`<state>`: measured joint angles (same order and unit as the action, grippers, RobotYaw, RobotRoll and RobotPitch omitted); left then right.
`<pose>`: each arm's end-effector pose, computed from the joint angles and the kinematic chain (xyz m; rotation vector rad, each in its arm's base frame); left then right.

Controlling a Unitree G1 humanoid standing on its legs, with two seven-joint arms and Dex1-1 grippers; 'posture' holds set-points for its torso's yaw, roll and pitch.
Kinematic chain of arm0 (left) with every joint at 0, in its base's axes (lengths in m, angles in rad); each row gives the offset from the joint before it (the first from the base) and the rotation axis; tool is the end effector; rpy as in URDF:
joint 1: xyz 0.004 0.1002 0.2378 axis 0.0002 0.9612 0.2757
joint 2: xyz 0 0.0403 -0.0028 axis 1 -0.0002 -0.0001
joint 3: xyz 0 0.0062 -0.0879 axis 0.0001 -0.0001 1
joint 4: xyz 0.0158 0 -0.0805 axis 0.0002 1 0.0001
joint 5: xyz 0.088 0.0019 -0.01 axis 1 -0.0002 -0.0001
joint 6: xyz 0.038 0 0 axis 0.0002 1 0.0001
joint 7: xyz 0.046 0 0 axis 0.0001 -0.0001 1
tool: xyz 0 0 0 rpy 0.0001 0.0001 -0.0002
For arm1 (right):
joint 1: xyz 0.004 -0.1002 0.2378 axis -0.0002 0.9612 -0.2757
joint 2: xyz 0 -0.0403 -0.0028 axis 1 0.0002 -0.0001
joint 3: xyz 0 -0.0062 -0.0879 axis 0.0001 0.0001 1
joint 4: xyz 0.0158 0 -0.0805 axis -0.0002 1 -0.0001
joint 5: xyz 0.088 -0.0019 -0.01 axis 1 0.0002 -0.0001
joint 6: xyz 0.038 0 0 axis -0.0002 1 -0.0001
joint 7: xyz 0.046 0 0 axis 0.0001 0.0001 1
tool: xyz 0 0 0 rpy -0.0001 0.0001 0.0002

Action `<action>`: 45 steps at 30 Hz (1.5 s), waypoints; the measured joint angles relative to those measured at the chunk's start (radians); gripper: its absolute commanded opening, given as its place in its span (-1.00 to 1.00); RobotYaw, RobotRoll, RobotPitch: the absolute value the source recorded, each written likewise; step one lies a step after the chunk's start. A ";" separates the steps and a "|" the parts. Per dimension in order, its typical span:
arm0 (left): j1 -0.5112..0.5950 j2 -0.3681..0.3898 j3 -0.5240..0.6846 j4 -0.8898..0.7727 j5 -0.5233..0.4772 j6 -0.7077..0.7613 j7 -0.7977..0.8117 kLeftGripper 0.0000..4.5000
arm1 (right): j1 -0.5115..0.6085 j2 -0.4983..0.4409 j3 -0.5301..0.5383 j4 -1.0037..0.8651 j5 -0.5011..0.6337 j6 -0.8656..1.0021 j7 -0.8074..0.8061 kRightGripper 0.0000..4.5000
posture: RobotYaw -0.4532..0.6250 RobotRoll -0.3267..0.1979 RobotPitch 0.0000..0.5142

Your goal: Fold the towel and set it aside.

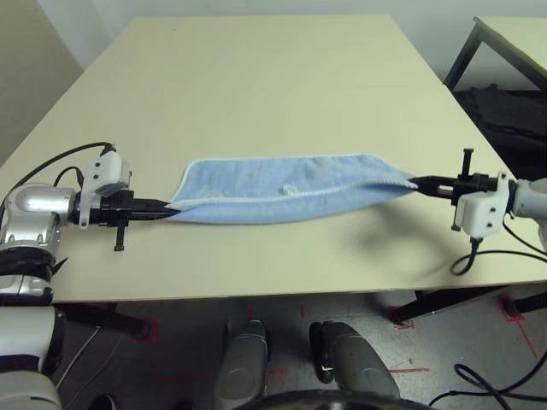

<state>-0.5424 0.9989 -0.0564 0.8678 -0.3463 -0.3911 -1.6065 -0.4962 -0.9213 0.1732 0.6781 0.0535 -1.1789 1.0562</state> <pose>0.2338 0.3627 0.1784 0.5898 0.3223 -1.1543 0.2327 -0.2908 0.1732 -1.2991 -0.3607 1.1735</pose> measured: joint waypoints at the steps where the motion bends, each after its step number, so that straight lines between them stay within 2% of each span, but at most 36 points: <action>1: 0.000 0.005 0.000 0.000 -0.004 -0.007 0.000 -0.99 | 0.007 -0.003 0.005 -0.001 0.012 -0.012 0.003 -1.00 | -0.03 0.25 -0.36; 9: 0.000 0.025 -0.026 0.030 0.008 -0.125 0.000 -0.99 | 0.006 -0.003 0.006 0.035 0.016 -0.031 -0.001 -1.00 | -0.05 0.25 -0.37; 19: -0.003 0.011 -0.037 0.057 0.024 -0.240 0.000 -0.99 | 0.008 -0.003 0.006 0.068 -0.055 -0.029 -0.054 -1.00 | -0.06 0.25 -0.38; 21: -0.003 0.005 -0.035 0.057 0.028 -0.241 0.000 -0.79 | 0.012 -0.003 0.006 0.068 -0.060 -0.027 -0.059 -1.00 | -0.05 0.25 -0.38; 22: -0.003 0.003 -0.030 0.057 0.033 -0.241 0.000 -0.70 | 0.014 -0.003 0.006 0.068 -0.061 -0.025 -0.060 -0.80 | -0.05 0.25 -0.38; 24: -0.003 0.002 -0.020 0.057 0.036 -0.240 0.000 -0.42 | 0.018 -0.004 0.006 0.067 -0.061 -0.014 -0.061 -0.54 | -0.05 0.25 -0.38; 29: -0.003 -0.002 0.000 0.052 0.046 -0.210 0.000 0.33 | 0.060 -0.019 0.013 0.058 -0.045 0.019 -0.042 0.23 | -0.05 0.25 -0.38; 33: -0.003 0.000 0.002 0.040 0.064 -0.137 0.000 0.92 | 0.075 -0.030 0.024 0.032 0.005 0.082 0.014 0.87 | -0.06 0.25 -0.37; 34: -0.003 0.003 0.002 0.035 0.068 -0.119 0.000 1.00 | 0.081 -0.033 0.025 0.025 0.023 0.100 0.031 1.00 | -0.06 0.25 -0.37; 39: -0.020 0.044 0.002 0.014 0.076 0.018 -0.001 1.00 | 0.089 -0.040 0.025 -0.078 0.130 0.261 0.127 1.00 | -0.08 0.25 -0.36; 45: -0.009 0.135 -0.032 -0.105 0.058 0.231 -0.002 1.00 | 0.081 -0.043 0.008 -0.339 0.211 0.628 0.168 1.00 | -0.09 0.25 -0.35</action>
<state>-0.5516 1.1339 -0.0881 0.7624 -0.2887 -0.1600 -1.6085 -0.4148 -0.9642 0.1817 0.3388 0.2643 -0.5508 1.2245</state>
